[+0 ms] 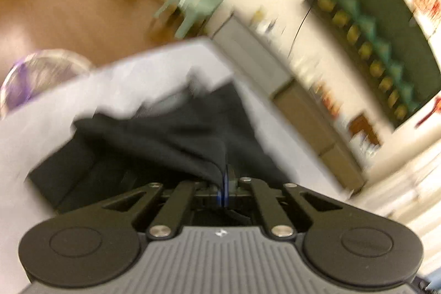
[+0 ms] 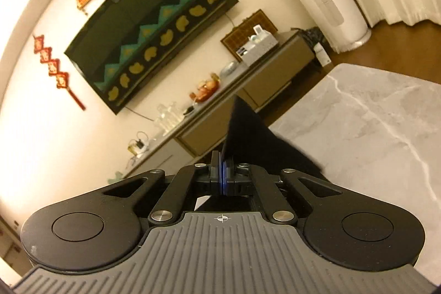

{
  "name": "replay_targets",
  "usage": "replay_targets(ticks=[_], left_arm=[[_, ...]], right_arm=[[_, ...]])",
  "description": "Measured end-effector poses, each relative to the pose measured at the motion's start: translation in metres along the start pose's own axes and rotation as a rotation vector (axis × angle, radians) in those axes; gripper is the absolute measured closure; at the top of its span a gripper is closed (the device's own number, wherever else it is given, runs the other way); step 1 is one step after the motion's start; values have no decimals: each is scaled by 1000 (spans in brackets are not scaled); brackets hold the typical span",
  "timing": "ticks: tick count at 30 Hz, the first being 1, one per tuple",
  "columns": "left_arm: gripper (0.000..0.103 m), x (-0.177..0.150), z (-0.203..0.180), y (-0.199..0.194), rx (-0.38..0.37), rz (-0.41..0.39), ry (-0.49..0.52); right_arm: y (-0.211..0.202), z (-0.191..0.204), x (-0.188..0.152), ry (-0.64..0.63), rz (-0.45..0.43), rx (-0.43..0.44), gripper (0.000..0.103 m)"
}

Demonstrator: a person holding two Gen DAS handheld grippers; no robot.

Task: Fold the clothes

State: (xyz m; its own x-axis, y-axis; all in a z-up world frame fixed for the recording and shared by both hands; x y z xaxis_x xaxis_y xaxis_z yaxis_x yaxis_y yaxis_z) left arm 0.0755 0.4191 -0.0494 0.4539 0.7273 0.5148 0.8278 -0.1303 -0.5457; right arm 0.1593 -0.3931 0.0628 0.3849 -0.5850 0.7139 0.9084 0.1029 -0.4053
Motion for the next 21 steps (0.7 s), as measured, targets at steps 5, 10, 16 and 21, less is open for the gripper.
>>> replay_targets(ticks=[5,10,16,21], left_arm=[[101,-23,11,23,131,140,72],[101,-28,9,32,172,166,76],[100,-34,8,36,194,183,97],[100,-34,9,33,192,176,92]], right_arm=[[29,-80,-66,104,261,-231,103],[39,-98,-76,93,319,-302,103],[33,-110,-77,133,313,-315,103],[29,-104,-80,84,319,-333,103]])
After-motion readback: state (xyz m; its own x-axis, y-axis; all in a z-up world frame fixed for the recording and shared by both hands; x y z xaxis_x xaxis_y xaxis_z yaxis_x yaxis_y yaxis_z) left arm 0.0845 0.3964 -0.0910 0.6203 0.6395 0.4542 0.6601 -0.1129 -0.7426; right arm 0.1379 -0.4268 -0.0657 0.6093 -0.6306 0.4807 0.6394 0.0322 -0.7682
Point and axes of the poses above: each gripper's, at about its wrist camera, not at the fingertips, and y roughly the way its jaws point, z to its left, x to its top, the point moved 3 cm from there along y, roughly the way its jaws point, and after that the axes turned 7 degrees about -x, right-handed, at the moved point
